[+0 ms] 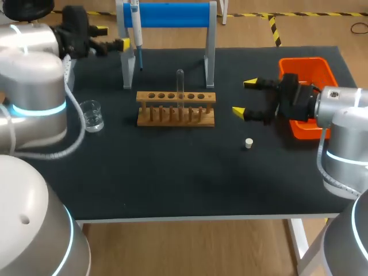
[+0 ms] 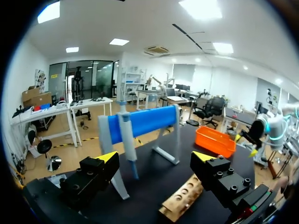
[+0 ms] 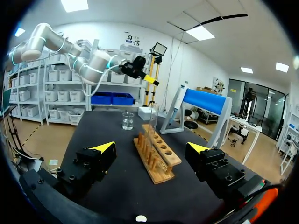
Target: Invert the test tube, pick up the pipette, mount the tip to pipette, aspirate from beaker and dispense into the tube, eject the tip, return the pipette, and cap with the stopper.
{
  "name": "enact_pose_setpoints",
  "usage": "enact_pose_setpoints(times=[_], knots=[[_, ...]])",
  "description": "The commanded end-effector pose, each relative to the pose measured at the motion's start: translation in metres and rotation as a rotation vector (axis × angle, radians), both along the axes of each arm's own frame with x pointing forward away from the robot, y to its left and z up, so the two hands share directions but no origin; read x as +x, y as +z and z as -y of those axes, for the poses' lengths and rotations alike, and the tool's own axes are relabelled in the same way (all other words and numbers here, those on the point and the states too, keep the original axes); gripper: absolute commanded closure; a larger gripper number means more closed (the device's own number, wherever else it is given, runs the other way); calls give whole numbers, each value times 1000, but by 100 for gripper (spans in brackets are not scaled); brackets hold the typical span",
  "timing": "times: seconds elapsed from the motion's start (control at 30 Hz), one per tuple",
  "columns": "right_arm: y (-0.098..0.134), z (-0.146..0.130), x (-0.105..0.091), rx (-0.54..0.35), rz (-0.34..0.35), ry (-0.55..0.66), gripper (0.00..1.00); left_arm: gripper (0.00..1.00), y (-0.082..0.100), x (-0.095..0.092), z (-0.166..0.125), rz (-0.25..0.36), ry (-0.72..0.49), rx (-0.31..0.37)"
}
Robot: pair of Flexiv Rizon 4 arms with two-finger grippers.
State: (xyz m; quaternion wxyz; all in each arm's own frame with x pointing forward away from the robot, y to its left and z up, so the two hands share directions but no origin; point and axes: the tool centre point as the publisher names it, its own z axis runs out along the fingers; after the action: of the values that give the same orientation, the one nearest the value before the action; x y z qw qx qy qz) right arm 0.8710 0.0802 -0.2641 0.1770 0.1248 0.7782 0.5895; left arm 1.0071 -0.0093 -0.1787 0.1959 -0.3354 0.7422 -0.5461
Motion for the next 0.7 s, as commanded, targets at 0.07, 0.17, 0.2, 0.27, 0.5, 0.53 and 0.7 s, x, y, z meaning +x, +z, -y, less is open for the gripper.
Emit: enact_pose_setpoints(times=[0.07,0.17,0.2,0.27,0.5,0.53,0.7], knots=[[0,0,0,-2,-1,0,0,0,-5,-73,19,98,-5,-20],[0,0,0,-2,-1,0,0,0,-15,-94,29,126,-27,-18],[0,0,0,-2,-1,0,0,0,-18,-100,32,128,-36,-18],[0,0,0,-2,-1,0,0,0,-28,-108,35,131,-54,-13],[0,0,0,-2,-1,0,0,0,-43,-133,41,172,-101,1],[0,0,0,-2,-1,0,0,0,-45,-135,41,170,-104,1],[0,0,0,-2,-1,0,0,0,-57,-141,42,148,-118,13]])
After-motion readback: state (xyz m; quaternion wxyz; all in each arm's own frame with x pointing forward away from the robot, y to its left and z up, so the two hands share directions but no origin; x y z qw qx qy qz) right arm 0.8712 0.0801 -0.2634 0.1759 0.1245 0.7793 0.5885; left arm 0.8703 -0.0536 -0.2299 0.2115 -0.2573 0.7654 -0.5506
